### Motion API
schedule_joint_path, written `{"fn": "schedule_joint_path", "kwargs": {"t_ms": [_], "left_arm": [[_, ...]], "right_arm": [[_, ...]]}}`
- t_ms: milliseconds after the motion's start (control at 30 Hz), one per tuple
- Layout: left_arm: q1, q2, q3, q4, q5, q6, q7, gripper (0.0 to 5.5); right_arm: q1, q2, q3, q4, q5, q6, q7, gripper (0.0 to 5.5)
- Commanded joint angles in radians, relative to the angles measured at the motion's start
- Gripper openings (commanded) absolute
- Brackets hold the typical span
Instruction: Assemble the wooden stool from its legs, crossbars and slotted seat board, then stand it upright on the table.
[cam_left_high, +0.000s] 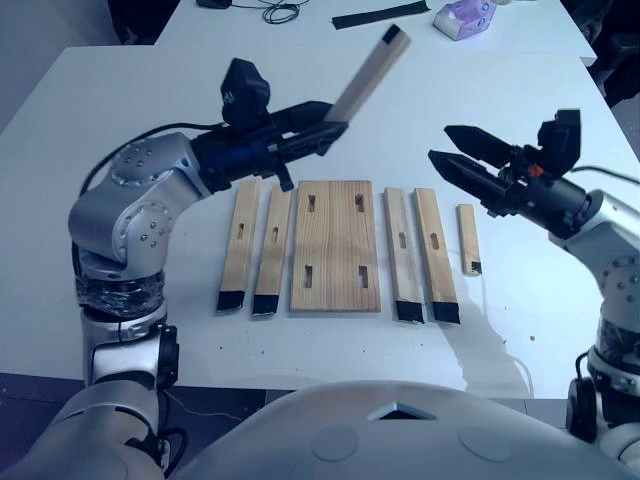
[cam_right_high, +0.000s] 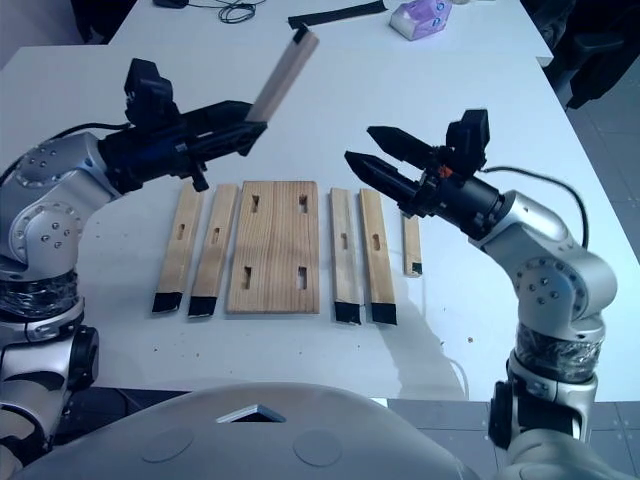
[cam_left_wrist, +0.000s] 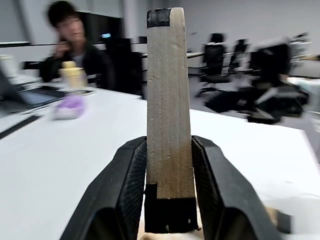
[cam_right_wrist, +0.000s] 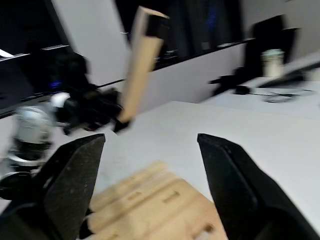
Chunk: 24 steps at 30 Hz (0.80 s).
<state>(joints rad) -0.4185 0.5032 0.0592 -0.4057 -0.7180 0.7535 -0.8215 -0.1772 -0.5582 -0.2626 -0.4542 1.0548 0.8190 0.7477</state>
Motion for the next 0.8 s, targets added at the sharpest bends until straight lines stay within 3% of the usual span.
{"fn": "schedule_joint_path", "kwargs": {"t_ms": [33,300,533,800], "left_arm": [[0.047,0.012,-0.045,-0.075,-0.071,0.007,-0.072,1.3],[0.084,0.041,-0.09,-0.12,-0.087,-0.035,-0.132,1.3],[0.043,0.049,-0.128,-0.109,-0.099,-0.035,-0.169,1.3],[0.025,0.052,-0.145,-0.094,-0.107,-0.026,-0.191,1.3]], "right_arm": [[-0.115,-0.073,-0.019,0.023,0.193,0.114,0.03,3.41],[-0.175,-0.163,0.005,0.043,0.268,0.174,0.102,3.41],[-0.138,-0.17,0.096,-0.022,0.18,0.14,0.155,3.41],[-0.142,-0.157,0.115,-0.04,0.129,0.095,0.147,3.41]]}}
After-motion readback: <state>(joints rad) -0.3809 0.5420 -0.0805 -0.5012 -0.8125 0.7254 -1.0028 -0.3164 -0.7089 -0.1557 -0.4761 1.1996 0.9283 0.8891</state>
